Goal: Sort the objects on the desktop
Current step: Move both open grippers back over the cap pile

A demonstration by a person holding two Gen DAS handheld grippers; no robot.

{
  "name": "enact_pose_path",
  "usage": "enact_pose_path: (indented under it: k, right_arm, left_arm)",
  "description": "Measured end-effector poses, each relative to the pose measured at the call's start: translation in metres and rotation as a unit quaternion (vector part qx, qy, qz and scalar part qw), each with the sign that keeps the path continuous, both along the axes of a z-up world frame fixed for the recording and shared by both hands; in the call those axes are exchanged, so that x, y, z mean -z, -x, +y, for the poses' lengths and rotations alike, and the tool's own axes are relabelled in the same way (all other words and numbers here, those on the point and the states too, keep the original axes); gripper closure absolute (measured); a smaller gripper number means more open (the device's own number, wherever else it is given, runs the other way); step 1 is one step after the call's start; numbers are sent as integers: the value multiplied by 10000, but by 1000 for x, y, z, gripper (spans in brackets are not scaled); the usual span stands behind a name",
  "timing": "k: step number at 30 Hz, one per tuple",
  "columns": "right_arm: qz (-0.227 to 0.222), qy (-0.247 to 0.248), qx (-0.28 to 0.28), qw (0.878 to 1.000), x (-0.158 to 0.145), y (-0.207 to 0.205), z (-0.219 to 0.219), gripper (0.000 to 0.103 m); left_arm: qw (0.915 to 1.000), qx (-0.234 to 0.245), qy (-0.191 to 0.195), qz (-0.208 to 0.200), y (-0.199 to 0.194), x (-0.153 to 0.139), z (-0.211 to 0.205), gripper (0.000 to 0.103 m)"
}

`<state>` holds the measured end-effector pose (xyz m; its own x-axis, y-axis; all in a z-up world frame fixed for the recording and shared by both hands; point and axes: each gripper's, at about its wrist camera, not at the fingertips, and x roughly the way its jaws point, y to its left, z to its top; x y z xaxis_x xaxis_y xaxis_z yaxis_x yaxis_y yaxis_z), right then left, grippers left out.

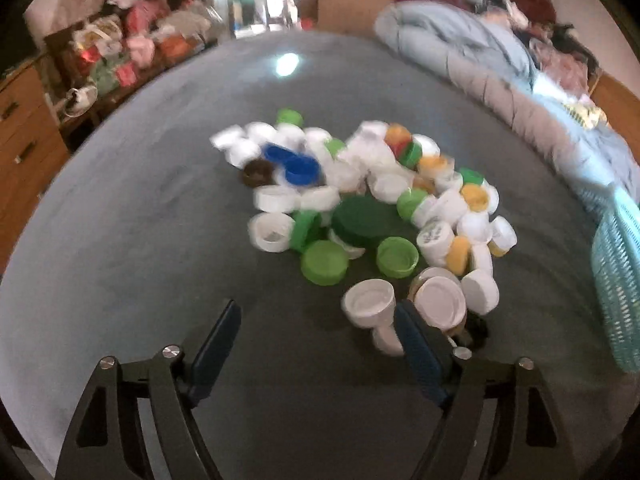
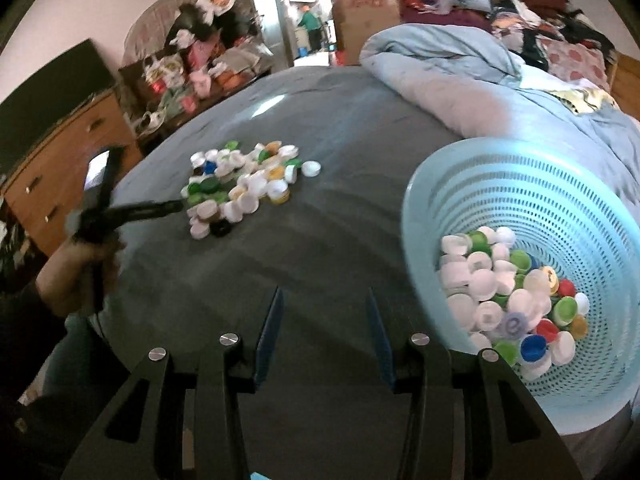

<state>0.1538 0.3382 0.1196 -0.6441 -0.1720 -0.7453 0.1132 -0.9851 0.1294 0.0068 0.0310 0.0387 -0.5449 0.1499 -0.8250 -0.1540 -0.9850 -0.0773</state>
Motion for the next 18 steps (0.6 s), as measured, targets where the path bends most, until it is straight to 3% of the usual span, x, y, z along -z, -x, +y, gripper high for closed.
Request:
enact_pose_path:
  k: [2,3,5,7,12,16,18]
  right_arm:
    - [-37,-53,2,10000,2,0,-2,65]
    - [-51,-71,14,10000,3,-1,-3,65]
    - [-120,-67,30,9999,8,2,-3,65]
    - [-185,-61,3,9998,13,6,-9,65]
    - [-201,-57,-403,9990,21,18,-32,65]
    - [-181,217,-951,9951,36,46,-59,65]
    - [-110,197,-1123,9934,44,67,-76,65]
  left_arm:
    - [9980,526,-336,44,-7,-1,16,22]
    - [9935,1007,-498,200,-17,-6,28,22]
    - [9871,1298,-825,452,-31,-15,28,22]
    - [9853,1112,-1237,385,-34,-15,14,22]
    - [9949,353,-882,340,-38,-4,-26,22]
    - [9947,-53,-996,246,-40,9,-51,19]
    - [9942,-28,-1060,199,-38,14,-54,19]
